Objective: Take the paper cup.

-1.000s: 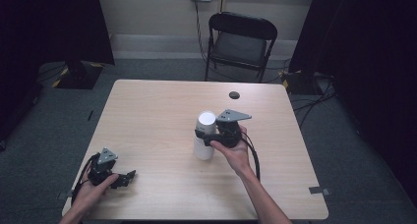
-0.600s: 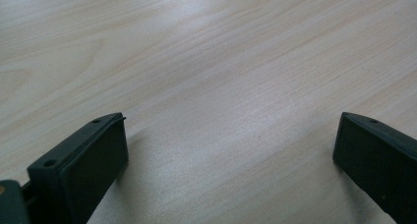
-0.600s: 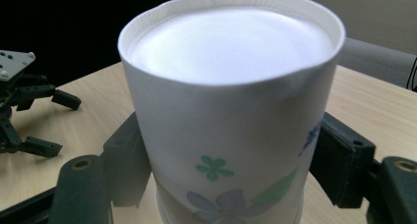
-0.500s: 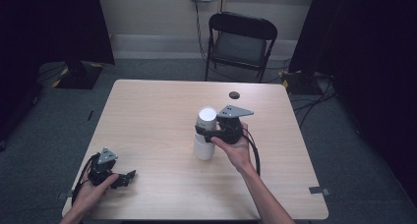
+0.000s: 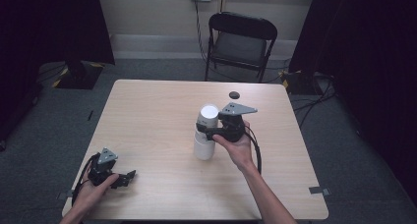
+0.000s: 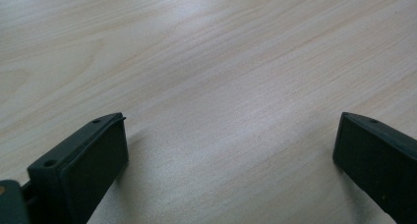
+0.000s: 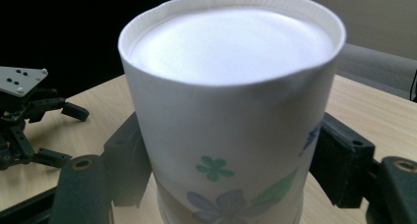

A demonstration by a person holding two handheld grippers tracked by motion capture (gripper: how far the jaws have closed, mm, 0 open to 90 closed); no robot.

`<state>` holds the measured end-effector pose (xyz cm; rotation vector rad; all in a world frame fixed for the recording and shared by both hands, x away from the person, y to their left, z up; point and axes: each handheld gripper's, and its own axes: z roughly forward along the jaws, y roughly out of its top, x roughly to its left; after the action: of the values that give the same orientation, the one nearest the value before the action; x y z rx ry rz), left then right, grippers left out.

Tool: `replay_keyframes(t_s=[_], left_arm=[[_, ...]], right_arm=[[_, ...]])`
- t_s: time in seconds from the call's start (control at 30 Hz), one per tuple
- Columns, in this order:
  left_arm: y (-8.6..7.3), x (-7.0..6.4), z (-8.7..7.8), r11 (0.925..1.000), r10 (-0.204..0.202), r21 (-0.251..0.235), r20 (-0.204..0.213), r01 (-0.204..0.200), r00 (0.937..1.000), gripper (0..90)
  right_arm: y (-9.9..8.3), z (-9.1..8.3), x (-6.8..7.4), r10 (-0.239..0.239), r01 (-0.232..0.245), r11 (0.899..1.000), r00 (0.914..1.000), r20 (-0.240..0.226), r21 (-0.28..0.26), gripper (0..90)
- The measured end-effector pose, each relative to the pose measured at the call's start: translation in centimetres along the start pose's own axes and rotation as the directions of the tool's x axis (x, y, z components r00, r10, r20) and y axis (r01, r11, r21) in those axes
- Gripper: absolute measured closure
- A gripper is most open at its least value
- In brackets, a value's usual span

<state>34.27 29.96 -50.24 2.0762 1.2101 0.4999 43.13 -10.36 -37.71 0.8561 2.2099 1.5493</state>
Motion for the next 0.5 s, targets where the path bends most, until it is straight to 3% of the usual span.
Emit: replay_keyframes(t_s=[0.5], left_arm=[[0.00,0.00,0.00,1.0000,0.000,0.000,0.000,0.000,1.0000,0.0]], right_arm=[[0.84,-0.56,0.02,0.012,-0.013,1.000,0.9999,-0.004,-0.022,27.5]])
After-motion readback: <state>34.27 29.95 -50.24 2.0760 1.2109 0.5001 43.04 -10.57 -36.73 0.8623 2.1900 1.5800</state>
